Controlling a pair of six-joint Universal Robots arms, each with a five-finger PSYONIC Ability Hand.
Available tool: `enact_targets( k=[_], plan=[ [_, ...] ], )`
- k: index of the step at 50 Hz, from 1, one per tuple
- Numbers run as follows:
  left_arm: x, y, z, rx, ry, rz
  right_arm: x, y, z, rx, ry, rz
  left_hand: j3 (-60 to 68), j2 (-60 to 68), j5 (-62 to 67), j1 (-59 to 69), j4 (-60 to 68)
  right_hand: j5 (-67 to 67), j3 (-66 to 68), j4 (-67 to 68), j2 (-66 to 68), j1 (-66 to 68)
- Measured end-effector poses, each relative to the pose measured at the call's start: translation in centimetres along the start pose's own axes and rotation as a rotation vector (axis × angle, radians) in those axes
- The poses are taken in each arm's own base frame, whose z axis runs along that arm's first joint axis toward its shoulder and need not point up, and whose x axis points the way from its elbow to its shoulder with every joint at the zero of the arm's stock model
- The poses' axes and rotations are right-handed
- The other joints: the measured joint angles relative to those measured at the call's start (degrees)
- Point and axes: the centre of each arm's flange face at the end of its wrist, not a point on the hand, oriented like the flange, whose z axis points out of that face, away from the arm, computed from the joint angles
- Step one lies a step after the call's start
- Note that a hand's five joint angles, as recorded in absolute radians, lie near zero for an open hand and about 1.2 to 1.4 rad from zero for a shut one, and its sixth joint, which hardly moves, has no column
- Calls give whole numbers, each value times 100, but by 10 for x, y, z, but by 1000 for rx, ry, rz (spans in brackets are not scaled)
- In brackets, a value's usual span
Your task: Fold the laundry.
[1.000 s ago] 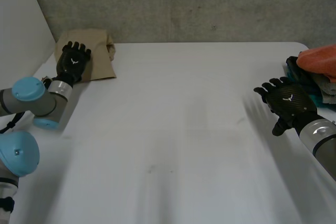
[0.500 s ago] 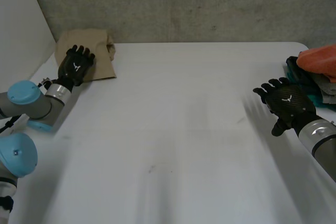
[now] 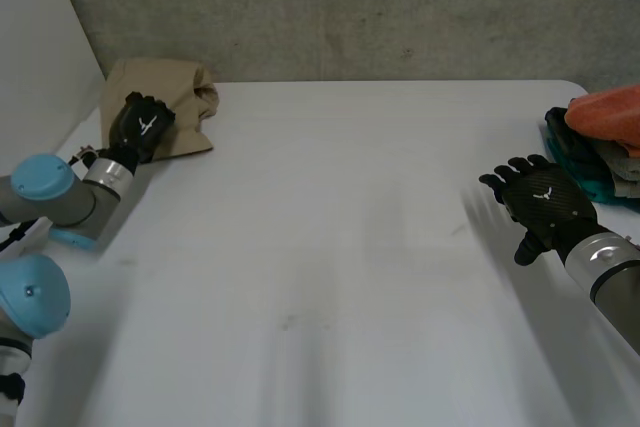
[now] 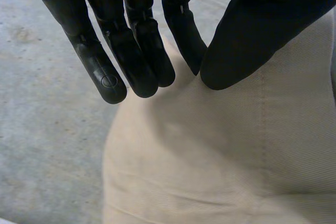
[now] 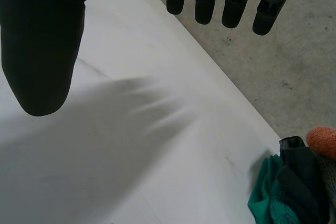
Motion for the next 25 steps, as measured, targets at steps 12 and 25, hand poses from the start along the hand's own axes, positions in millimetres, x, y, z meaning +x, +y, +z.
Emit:
enact_targets(
  k=[12, 25],
  plan=[
    [-68, -110, 24, 72, -98, -76, 1, -1, 0, 3, 2, -1, 5, 16, 0, 0, 9, 0, 0, 1, 0, 0],
    [-73, -339, -26, 335, 68, -519, 6, -4, -3, 4, 19, -2, 24, 27, 2, 41, 24, 0, 0, 1, 0, 0]
  ],
)
